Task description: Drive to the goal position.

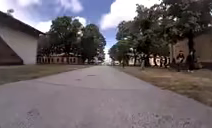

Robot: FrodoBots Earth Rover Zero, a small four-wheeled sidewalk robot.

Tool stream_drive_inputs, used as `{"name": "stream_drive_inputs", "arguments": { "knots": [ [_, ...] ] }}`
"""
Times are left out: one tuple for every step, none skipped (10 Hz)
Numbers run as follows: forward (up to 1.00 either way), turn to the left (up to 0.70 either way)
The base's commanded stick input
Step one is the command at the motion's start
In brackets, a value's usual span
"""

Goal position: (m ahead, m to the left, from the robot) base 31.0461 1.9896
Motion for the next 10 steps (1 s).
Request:
{"name": "stream_drive_inputs", "arguments": {
  "knots": [
    [0.7, 0.0],
    [0.7, 0.0],
    [0.7, 0.0],
    [0.7, 0.0],
    [0.7, 0.0],
    [0.7, 0.0],
    [0.7, 0.0],
    [0.7, 0.0],
    [0.7, 0.0],
    [0.7, 0.0]
  ]
}}
